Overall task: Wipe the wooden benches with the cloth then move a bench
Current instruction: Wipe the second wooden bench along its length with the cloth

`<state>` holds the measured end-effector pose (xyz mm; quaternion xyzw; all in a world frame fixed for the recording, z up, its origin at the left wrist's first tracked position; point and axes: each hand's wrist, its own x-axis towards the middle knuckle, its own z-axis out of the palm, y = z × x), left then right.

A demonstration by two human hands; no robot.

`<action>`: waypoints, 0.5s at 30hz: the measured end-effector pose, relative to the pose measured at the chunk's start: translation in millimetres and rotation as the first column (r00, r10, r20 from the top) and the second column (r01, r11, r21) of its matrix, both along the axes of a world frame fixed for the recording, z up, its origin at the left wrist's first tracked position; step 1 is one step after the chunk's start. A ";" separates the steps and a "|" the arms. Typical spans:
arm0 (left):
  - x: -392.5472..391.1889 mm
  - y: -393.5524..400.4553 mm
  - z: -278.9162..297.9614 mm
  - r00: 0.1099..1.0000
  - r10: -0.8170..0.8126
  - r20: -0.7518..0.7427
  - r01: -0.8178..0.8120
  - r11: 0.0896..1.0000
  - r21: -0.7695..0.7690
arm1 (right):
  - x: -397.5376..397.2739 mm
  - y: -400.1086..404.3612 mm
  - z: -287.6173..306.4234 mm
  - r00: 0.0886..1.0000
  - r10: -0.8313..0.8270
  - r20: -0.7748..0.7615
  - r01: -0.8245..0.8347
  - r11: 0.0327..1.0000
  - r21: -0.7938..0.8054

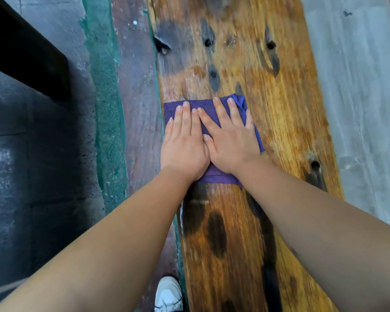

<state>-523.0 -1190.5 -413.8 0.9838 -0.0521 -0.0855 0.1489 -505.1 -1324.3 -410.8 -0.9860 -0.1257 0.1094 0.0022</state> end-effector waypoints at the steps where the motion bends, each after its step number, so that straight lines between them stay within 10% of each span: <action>1: 8.2 -0.1 0.6 1.000 0.003 -0.006 -0.003 1.000 0.002 | 9.2 -0.2 0.7 1.000 0.007 -0.004 -0.007 1.000 0.001; 15: 34.7 -6.6 15.3 0.995 0.052 -0.083 -0.048 0.998 0.044 | 39.6 -2.4 1.4 0.998 0.048 -0.048 -0.044 0.997 0.066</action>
